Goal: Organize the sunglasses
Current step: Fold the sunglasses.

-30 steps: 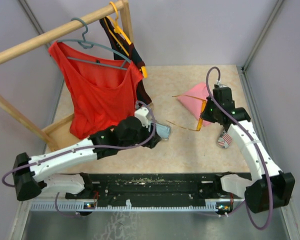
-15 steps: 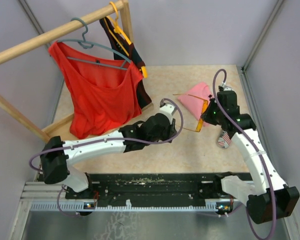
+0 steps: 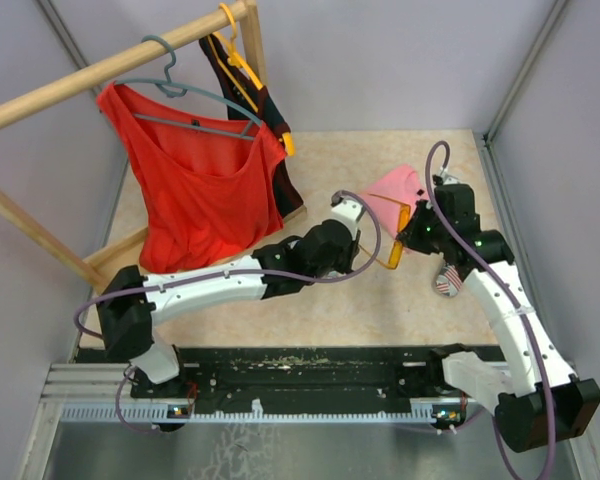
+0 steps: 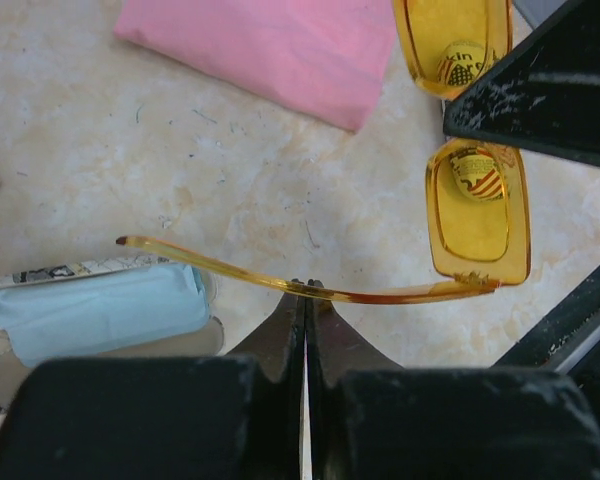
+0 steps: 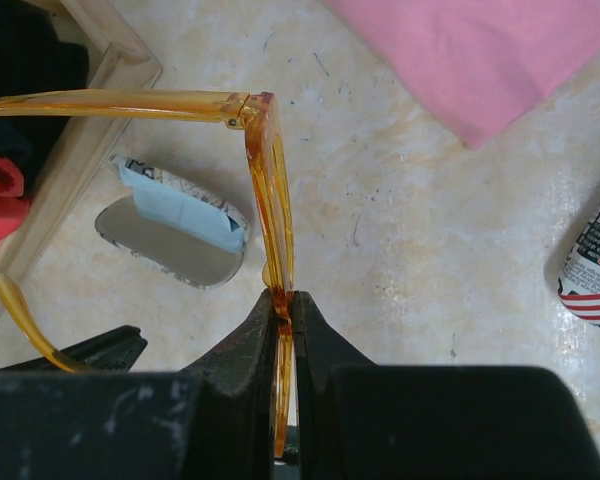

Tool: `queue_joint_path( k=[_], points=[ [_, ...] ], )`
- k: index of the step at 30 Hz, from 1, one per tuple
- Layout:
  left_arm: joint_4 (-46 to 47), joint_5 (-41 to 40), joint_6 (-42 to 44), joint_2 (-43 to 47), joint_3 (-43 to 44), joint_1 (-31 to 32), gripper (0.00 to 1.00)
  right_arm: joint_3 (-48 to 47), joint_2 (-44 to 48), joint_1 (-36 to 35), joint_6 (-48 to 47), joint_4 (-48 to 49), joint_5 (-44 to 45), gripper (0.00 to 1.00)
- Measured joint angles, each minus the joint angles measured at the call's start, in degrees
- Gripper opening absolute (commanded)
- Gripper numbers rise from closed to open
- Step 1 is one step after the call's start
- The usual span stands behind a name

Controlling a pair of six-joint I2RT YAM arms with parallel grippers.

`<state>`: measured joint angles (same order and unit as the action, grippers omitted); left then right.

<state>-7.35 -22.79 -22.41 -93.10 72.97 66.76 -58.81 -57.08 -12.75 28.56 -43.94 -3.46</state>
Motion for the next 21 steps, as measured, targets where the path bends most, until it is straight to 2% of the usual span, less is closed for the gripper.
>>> queue_joint_path(
  k=[21],
  points=[
    [0.94,1.09,3.23,-7.54,9.14,-0.26,0.00,1.51,0.00,-4.70,-0.42,0.66,-2.97,0.00]
  ],
)
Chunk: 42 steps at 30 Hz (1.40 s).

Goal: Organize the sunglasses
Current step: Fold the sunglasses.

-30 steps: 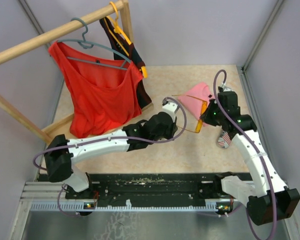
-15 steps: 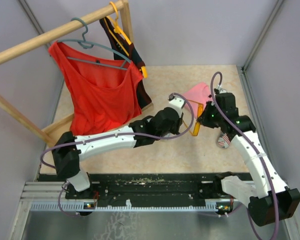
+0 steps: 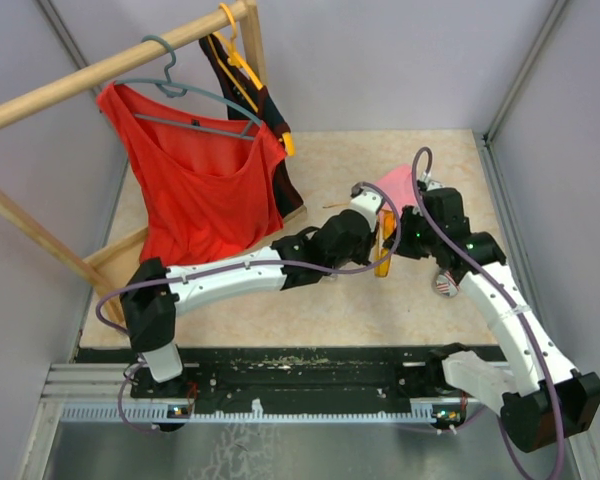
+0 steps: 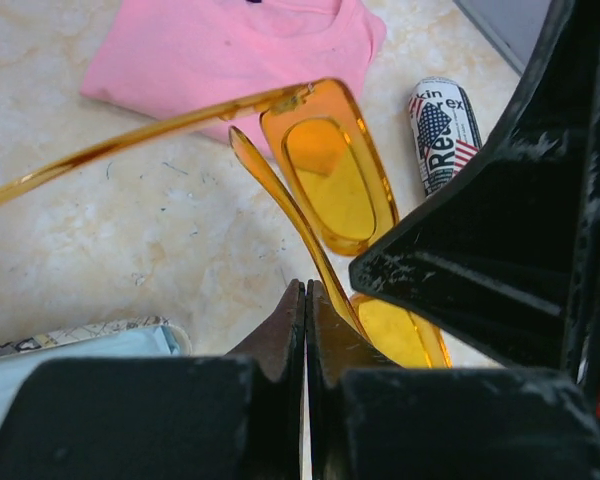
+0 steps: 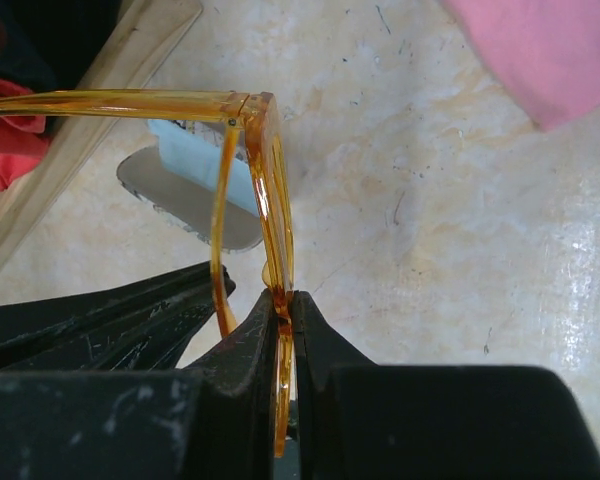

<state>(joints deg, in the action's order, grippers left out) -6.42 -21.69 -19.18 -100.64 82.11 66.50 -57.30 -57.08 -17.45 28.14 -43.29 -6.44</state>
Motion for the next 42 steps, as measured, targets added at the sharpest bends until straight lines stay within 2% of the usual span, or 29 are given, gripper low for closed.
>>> queue_joint_path(
  k=[11,16,25,30,36,42],
  points=[
    [-0.13,1.62,0.00,-2.56,1.66,-0.09,0.00,1.40,0.04,-0.44,0.00,0.90,-2.01,0.00],
    [-0.37,1.86,0.63,-2.21,1.51,-0.11,0.00,1.51,0.28,-0.46,0.00,0.66,0.15,0.00],
    [-2.29,0.74,2.89,7.04,-1.73,-2.29,0.00,1.77,0.48,-0.46,-1.07,-1.22,7.15,0.00],
    [-3.50,1.92,3.98,7.39,3.48,-7.26,0.00,3.45,0.98,-0.55,-2.60,-1.68,6.54,0.00],
    [-6.27,5.03,4.02,3.82,14.56,-12.63,0.00,4.15,2.40,-2.10,-4.09,-2.56,3.39,0.00],
    [-10.27,7.74,3.87,-2.47,21.20,-13.99,0.00,4.15,5.16,-2.54,-5.22,-2.27,0.24,0.00]
  ],
)
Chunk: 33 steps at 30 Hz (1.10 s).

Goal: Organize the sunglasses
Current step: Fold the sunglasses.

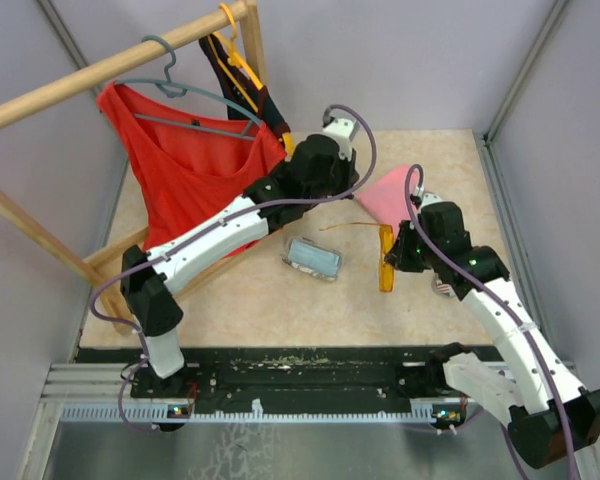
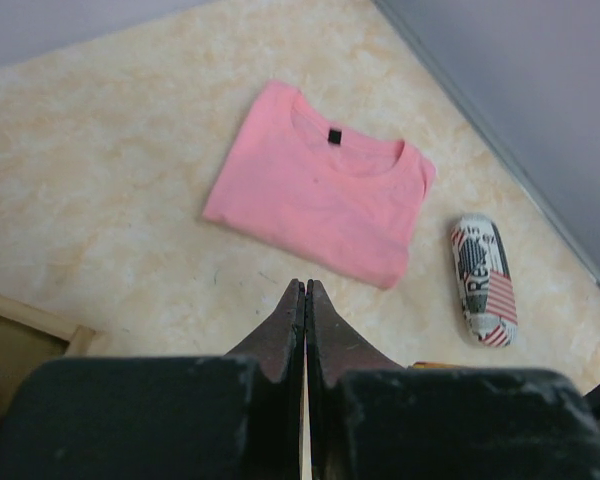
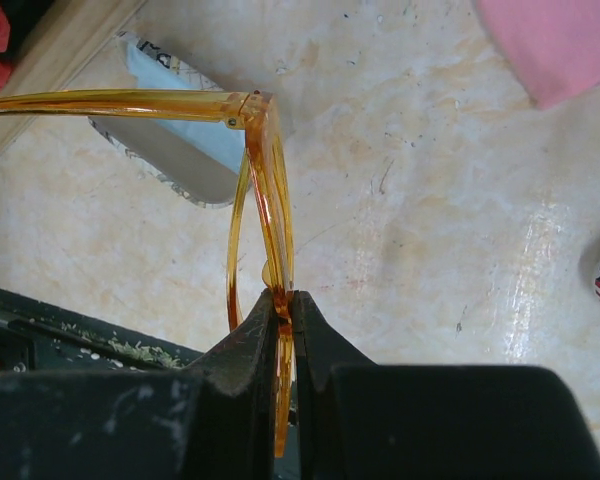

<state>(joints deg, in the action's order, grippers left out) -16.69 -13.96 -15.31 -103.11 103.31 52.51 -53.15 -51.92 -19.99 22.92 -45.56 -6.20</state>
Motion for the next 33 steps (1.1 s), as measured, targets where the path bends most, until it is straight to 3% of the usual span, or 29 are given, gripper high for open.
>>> queue_joint_path(
  k=[7,33],
  points=[
    [-4.39,2.73,-1.03,-3.89,-0.28,0.59,0.00,0.00,0.00,-0.11,-0.35,1.22,0.00,0.00],
    [-4.37,1.38,-3.08,-3.87,-6.21,6.47,0.00,-0.24,-3.72,-0.11,2.86,6.29,3.63,0.00]
  ],
)
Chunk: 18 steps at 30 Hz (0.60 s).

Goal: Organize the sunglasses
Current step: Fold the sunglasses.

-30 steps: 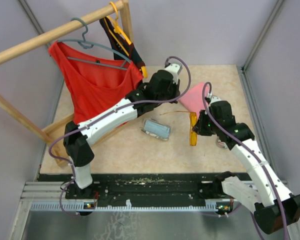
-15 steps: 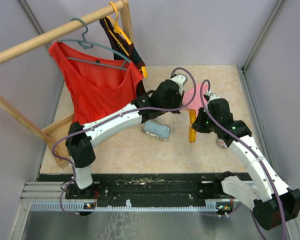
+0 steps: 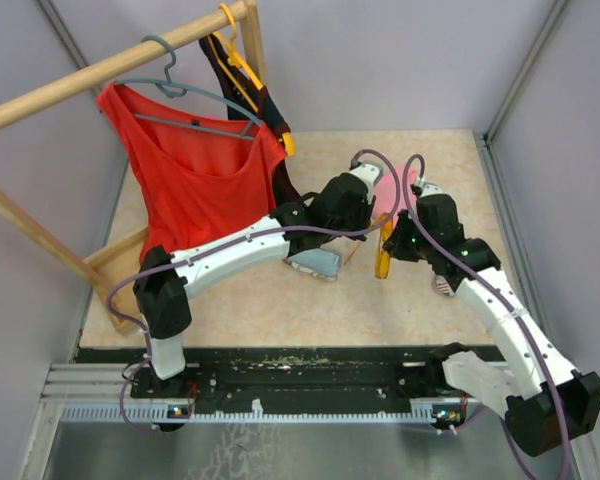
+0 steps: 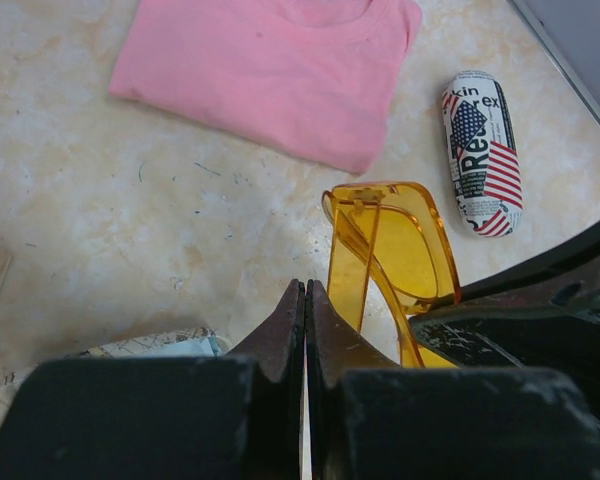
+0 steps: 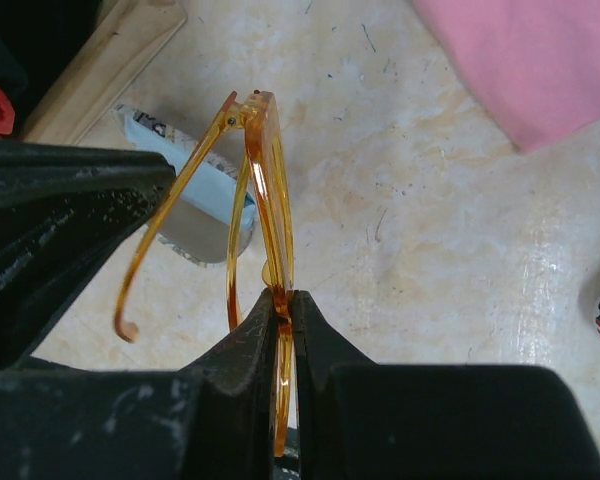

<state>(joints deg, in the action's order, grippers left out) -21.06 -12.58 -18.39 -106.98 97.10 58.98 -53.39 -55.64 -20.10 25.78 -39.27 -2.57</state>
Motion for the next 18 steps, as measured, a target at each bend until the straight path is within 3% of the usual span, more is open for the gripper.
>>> queue_joint_path(
  k=[18],
  points=[
    [0.02,-1.51,-1.75,0.00,-0.04,3.69,0.00,0.02,-1.18,0.02,2.89,2.69,0.94,0.00]
  ],
)
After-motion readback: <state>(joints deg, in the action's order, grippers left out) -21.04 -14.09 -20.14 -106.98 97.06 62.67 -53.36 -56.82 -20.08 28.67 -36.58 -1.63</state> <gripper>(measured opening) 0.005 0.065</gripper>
